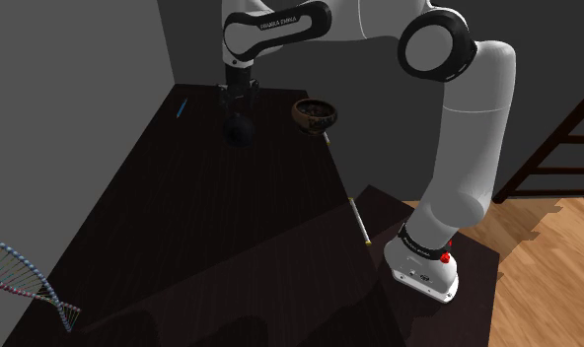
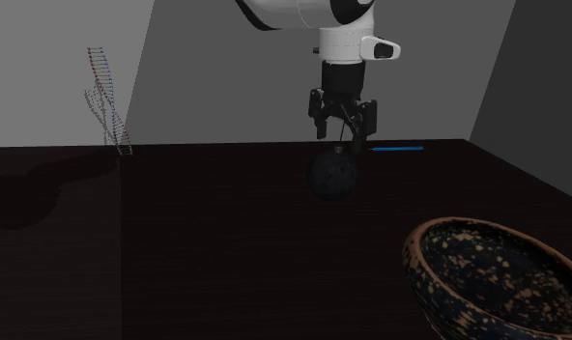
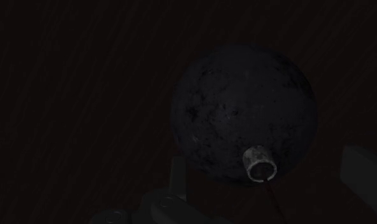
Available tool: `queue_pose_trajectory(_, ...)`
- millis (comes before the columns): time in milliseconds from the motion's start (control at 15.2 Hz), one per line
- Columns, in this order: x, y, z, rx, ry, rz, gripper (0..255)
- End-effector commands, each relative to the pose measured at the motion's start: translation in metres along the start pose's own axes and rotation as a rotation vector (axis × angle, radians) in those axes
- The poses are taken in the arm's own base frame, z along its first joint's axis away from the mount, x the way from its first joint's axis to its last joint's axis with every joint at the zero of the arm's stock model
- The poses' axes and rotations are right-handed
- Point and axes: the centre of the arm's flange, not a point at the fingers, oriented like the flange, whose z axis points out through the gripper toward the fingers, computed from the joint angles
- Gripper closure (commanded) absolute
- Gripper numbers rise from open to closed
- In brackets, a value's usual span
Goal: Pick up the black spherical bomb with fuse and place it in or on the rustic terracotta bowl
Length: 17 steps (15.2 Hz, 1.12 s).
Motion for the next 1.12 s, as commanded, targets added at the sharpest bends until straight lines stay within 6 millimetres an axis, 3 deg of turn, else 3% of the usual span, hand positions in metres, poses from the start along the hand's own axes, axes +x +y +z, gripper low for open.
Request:
queue_pose_trajectory(0, 0.0, 0.0, 0.0, 0.0, 0.0, 0.0, 0)
queue_pose_trajectory(66, 0.0, 0.0, 0.0, 0.0, 0.0, 0.0, 0)
queue_pose_trajectory(132, 0.0, 0.0, 0.0, 0.0, 0.0, 0.0, 255)
queue_pose_trajectory(726, 0.0, 0.0, 0.0, 0.0, 0.0, 0.0, 255)
queue_pose_trajectory(1056, 0.002, -0.001, -0.026, 0.0, 0.0, 0.0, 255)
